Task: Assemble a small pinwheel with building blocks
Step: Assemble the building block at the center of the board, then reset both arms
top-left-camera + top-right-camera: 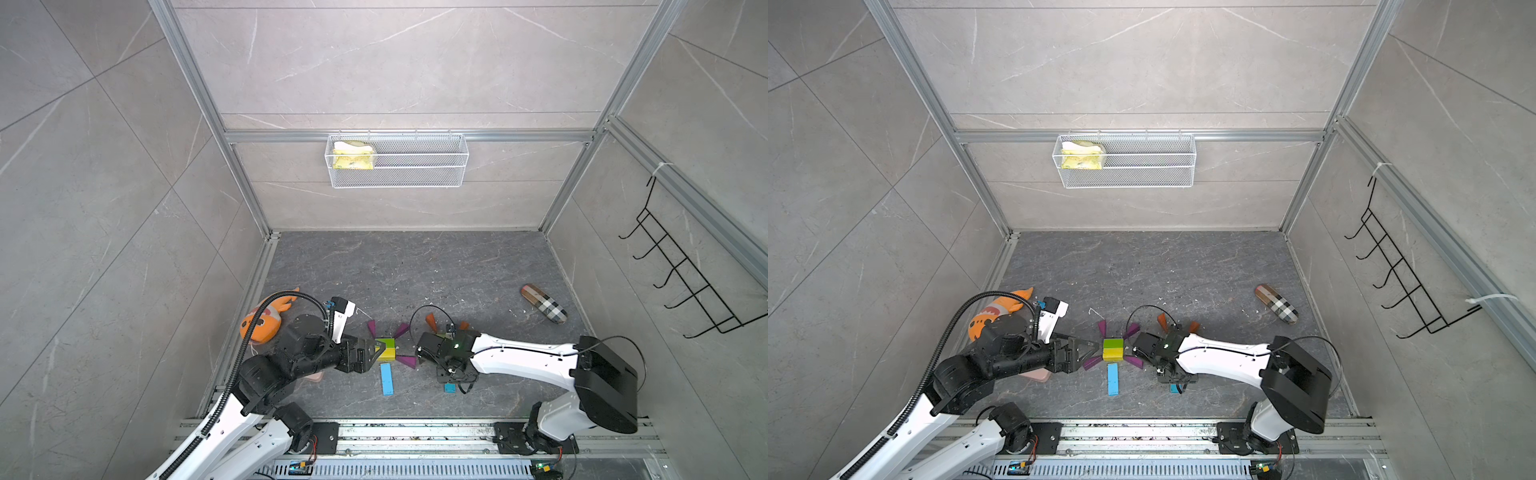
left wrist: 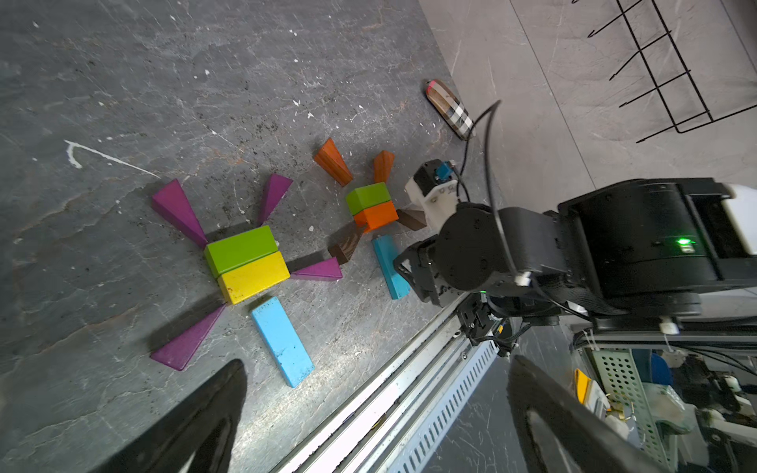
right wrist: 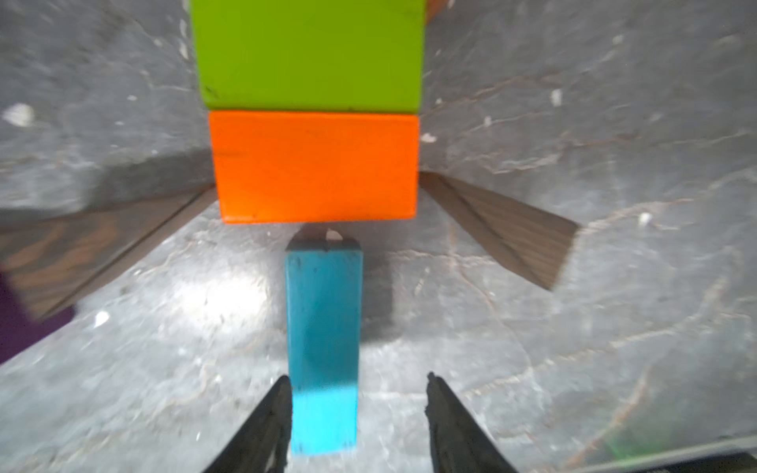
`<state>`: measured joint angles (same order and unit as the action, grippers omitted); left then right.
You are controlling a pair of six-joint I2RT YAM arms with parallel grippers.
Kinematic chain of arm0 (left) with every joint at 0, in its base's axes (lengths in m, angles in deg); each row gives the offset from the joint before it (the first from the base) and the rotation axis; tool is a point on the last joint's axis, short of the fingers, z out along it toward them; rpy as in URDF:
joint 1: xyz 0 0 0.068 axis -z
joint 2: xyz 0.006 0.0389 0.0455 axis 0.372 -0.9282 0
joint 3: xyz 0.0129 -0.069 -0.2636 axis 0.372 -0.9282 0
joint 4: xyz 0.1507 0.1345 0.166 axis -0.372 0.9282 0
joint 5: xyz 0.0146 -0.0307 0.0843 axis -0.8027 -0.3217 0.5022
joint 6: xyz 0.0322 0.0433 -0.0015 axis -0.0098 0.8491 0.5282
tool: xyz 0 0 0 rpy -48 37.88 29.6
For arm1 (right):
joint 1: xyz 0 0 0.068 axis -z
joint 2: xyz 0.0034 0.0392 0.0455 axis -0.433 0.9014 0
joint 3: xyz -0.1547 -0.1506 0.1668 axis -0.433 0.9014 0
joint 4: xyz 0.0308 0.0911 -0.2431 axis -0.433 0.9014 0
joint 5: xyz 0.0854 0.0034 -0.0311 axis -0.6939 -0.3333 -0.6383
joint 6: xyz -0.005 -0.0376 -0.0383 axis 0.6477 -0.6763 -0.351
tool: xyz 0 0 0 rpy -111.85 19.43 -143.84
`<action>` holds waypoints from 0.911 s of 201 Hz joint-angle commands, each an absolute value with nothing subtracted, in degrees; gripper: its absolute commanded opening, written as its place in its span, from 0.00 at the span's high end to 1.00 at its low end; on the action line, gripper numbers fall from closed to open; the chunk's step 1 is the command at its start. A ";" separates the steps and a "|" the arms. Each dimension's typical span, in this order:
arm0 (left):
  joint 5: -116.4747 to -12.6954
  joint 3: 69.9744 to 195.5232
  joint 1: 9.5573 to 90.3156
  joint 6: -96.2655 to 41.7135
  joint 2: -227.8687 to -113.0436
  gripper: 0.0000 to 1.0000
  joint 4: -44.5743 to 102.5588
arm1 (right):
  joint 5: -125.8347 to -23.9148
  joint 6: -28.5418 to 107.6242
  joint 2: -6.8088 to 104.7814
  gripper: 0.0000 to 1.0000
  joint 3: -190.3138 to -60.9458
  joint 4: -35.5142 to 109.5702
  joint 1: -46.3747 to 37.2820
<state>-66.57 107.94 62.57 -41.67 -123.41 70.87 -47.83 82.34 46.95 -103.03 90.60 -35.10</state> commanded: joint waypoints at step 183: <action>-21.79 99.74 42.76 -12.02 -138.58 0.00 45.50 | -47.50 39.85 24.57 0.00 -97.54 54.98 11.68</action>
